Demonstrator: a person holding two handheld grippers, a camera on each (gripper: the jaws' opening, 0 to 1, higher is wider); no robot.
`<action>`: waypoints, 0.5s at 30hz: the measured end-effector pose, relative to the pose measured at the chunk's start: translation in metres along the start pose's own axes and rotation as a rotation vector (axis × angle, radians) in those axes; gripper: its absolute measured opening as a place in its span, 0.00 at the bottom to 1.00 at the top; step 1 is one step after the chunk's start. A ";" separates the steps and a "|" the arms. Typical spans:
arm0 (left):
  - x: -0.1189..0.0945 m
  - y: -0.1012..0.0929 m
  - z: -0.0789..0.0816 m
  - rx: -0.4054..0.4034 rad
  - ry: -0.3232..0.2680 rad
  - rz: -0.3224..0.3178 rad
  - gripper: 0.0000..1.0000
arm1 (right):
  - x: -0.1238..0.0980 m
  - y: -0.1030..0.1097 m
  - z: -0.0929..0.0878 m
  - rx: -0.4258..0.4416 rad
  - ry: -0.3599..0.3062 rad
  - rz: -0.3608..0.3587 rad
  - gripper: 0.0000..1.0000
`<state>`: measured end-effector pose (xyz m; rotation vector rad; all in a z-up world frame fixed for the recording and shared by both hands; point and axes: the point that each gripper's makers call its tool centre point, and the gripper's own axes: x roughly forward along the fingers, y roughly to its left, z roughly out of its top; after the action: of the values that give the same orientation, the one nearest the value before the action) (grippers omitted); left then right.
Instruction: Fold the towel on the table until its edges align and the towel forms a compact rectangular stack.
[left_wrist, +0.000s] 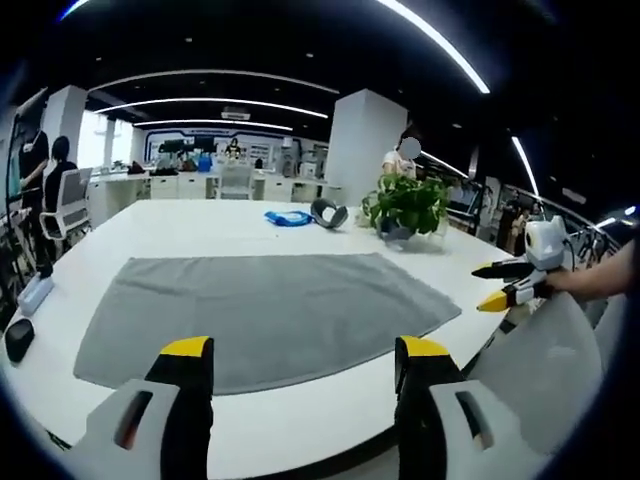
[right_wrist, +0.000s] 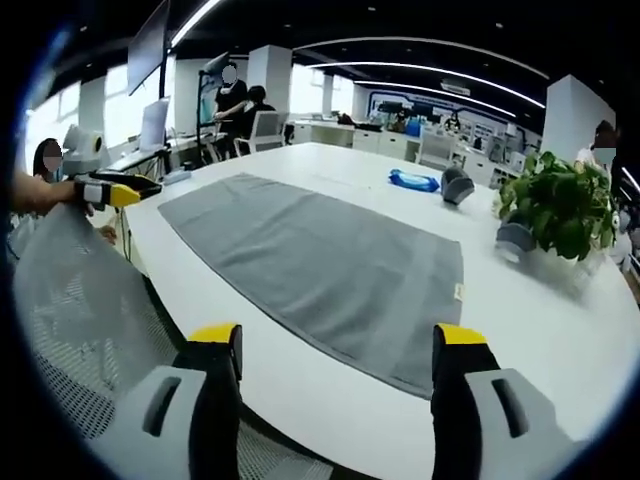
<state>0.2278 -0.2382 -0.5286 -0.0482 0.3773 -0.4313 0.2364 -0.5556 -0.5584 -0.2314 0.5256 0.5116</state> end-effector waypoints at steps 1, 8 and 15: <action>0.000 0.000 0.000 0.001 -0.001 -0.001 0.76 | 0.000 0.000 0.001 -0.001 -0.001 0.000 0.77; 0.001 0.000 0.002 0.000 -0.012 -0.018 0.74 | -0.005 -0.009 0.007 0.076 -0.056 -0.041 0.78; 0.003 0.002 -0.001 0.000 0.004 -0.023 0.74 | -0.005 -0.015 0.003 0.111 -0.044 -0.071 0.78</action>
<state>0.2307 -0.2380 -0.5311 -0.0520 0.3812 -0.4541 0.2416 -0.5695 -0.5514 -0.1318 0.4991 0.4163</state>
